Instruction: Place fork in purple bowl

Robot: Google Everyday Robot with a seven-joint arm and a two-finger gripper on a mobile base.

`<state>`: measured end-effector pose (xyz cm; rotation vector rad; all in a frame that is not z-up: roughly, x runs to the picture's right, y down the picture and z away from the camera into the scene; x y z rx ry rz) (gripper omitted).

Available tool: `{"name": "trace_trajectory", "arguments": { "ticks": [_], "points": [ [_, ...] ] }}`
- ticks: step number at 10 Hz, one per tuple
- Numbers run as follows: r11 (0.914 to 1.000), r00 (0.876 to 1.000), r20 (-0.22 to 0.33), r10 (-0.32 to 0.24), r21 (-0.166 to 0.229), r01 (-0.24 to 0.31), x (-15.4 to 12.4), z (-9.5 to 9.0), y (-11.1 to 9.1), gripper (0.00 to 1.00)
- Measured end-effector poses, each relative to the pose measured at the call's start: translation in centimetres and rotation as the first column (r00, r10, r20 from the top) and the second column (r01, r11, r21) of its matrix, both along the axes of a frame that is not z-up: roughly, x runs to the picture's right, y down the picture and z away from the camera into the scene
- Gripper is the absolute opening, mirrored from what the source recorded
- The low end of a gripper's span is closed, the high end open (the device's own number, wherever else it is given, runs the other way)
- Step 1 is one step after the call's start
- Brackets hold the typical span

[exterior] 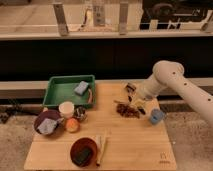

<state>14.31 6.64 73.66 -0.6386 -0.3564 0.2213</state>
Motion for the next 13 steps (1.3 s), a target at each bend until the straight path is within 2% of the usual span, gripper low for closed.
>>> {"name": "trace_trajectory", "arguments": {
  "ticks": [2,4,5,7,9,11,13],
  "points": [
    [0.9971,0.997,0.049,-0.067,0.04,0.065,-4.2,-1.6,-0.2,0.0],
    [0.9867,0.984,0.102,-0.147,0.085,0.138,-9.8,-3.5,-0.2,0.0],
    [0.9797,0.975,0.125,-0.183,0.106,0.17,-12.2,-4.3,-0.2,0.0],
    [0.9586,0.947,0.178,-0.268,0.147,0.244,-17.5,-6.0,0.2,0.0],
    [0.9325,0.906,0.237,-0.35,0.181,0.312,-22.4,-7.2,0.7,0.0],
    [0.8946,0.847,0.298,-0.44,0.229,0.384,-27.7,-8.5,1.4,0.0],
    [0.8531,0.78,0.352,-0.517,0.287,0.436,-32.5,-9.6,2.2,0.0]
  ]
}}
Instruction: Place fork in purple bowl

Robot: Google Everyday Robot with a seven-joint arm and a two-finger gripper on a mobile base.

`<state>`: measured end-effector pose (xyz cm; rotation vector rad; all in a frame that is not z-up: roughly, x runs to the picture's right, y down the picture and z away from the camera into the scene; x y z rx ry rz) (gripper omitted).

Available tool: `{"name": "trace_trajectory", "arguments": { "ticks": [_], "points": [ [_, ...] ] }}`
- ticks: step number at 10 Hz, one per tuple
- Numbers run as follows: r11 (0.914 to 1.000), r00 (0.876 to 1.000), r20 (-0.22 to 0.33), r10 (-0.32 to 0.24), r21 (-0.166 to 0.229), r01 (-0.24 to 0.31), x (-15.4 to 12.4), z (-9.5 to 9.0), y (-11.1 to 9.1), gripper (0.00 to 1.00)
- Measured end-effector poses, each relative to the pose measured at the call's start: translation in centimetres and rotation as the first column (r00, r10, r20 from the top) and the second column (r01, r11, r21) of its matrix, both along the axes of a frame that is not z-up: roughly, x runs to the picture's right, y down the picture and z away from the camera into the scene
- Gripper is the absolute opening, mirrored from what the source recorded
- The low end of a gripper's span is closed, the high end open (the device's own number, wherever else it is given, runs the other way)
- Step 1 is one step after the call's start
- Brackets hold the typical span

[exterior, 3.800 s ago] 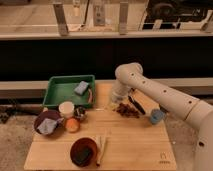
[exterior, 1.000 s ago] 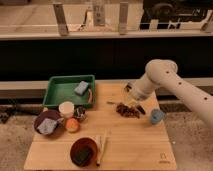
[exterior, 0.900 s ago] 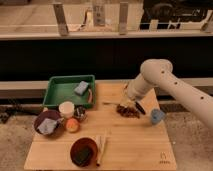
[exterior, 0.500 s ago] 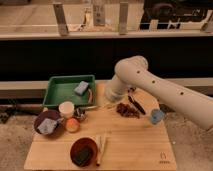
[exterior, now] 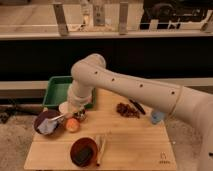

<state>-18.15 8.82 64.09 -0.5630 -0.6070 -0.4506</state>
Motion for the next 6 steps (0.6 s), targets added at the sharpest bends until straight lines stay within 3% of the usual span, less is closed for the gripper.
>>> {"name": "trace_trajectory", "arguments": {
  "ticks": [1,2,3,6],
  "points": [
    [0.9989,0.998,0.051,-0.042,0.024,0.041,-2.4,-0.5,0.3,0.0],
    [0.992,0.984,0.139,-0.111,0.076,0.101,-6.6,-1.2,0.8,0.0],
    [0.9853,0.97,0.188,-0.151,0.107,0.133,-9.1,-1.3,1.2,0.0],
    [0.9598,0.931,0.277,-0.239,0.213,0.183,-13.4,0.4,2.6,0.0]
  ]
}}
